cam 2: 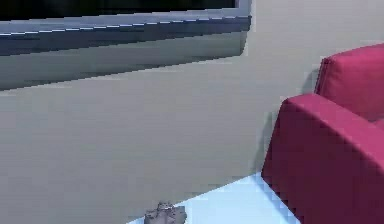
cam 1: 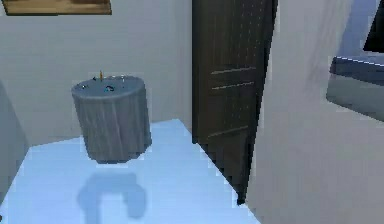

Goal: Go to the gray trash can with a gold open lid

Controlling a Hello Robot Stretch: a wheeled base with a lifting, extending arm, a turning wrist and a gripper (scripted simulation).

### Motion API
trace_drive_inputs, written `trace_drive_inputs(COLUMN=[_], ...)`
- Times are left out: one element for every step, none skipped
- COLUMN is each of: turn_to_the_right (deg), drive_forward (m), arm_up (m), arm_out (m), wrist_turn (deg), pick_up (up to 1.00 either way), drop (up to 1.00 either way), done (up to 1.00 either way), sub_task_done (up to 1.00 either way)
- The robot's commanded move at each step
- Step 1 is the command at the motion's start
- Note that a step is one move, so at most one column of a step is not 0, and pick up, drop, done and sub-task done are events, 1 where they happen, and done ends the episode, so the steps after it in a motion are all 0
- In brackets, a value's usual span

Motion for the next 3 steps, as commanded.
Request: trace_drive_inputs(turn_to_the_right=[0.0,0.0,45.0], drive_forward=[1.00,0.60,0.00], arm_up=[0.00,0.00,0.00], arm_out=[0.00,0.00,0.00], wrist_turn=[0.0,0.0,0.0], pick_up=[0.00,0.00,0.00], drop=[0.00,0.00,0.00], done=[0.00,0.00,0.00], sub_task_done=[0.00,0.00,0.00])
